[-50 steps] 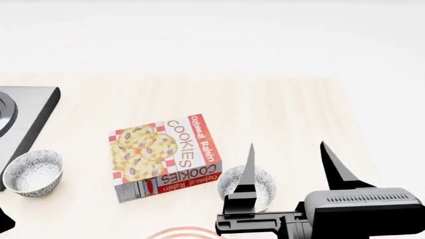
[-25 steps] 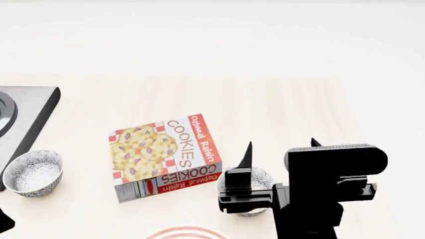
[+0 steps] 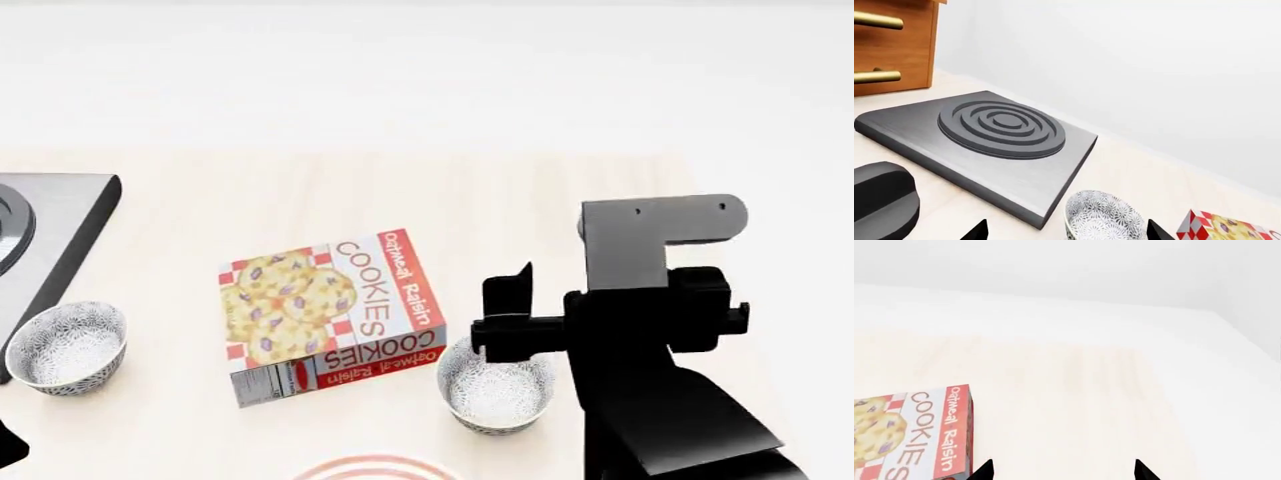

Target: Pick the akita bowl next to the plate and place it on the plate.

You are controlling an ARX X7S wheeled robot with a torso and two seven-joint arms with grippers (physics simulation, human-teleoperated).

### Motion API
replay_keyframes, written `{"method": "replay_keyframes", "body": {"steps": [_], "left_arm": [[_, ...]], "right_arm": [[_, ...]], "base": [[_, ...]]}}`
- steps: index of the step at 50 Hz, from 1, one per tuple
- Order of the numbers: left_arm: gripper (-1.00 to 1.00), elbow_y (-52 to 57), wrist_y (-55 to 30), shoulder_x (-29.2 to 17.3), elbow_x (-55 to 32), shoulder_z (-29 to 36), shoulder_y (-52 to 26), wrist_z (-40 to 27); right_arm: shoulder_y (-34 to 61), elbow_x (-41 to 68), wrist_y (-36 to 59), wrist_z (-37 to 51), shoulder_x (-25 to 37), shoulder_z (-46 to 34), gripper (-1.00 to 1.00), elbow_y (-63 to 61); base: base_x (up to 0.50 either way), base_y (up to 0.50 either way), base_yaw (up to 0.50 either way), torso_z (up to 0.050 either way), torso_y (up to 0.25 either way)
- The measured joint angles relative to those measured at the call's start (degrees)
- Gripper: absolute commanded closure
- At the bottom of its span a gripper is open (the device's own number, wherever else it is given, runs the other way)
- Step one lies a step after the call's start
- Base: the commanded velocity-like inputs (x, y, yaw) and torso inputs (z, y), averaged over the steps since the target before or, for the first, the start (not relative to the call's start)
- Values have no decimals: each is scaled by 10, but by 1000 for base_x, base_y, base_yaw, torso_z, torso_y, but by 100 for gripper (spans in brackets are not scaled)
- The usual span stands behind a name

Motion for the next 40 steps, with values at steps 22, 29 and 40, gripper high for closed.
{"method": "replay_keyframes", "body": {"steps": [22, 29, 40], "left_arm": [[-100, -3, 4, -2, -3, 3, 0, -2], [-100, -5, 7, -2, -3, 4, 0, -2], [-100, -6, 7, -4, -5, 6, -1, -3]], "right_arm": [[143, -10, 15, -33, -27, -12, -100, 267], [178, -16, 0, -51, -38, -21, -100, 354], [222, -22, -28, -87, -53, -34, -100, 478]], "base": [[0, 0, 0, 0, 0], [0, 0, 0, 0, 0], [0, 0, 0, 0, 0]]}}
